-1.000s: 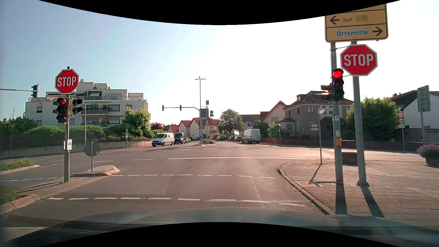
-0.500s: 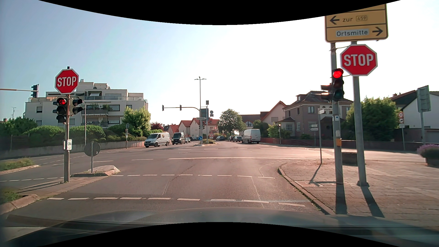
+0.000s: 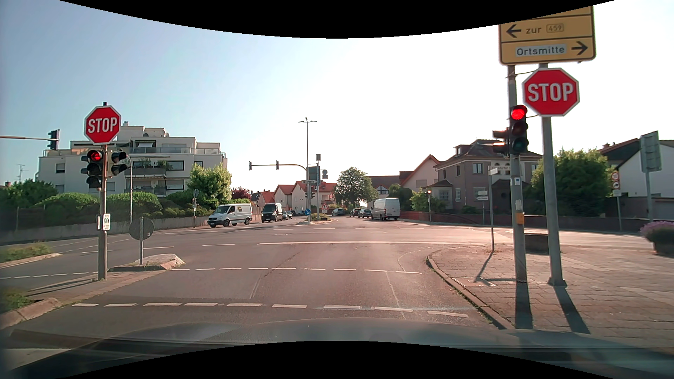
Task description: Follow the waypoints while adhering to traffic rules and regulations
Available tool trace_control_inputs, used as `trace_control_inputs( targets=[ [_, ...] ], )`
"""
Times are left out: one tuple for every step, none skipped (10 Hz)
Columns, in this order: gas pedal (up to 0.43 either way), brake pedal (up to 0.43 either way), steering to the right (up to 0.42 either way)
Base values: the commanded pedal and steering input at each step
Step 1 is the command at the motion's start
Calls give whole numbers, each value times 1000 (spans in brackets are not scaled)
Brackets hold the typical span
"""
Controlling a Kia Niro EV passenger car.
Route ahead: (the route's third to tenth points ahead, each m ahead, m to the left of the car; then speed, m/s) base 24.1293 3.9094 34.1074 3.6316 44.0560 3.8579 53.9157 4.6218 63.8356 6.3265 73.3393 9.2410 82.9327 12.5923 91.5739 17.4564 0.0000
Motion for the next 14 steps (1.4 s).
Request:
trace_control_inputs(
  targets=[
    [0, 238, -1],
    [0, 238, -1],
    [0, 238, -1],
    [0, 238, -1],
    [0, 238, -1],
    [0, 238, -1],
    [0, 238, -1],
    [0, 238, -1],
    [0, 238, -1],
    [0, 238, -1],
    [0, 238, -1],
    [0, 238, -1],
    [0, 238, -1],
    [0, 238, -1]
  ],
)
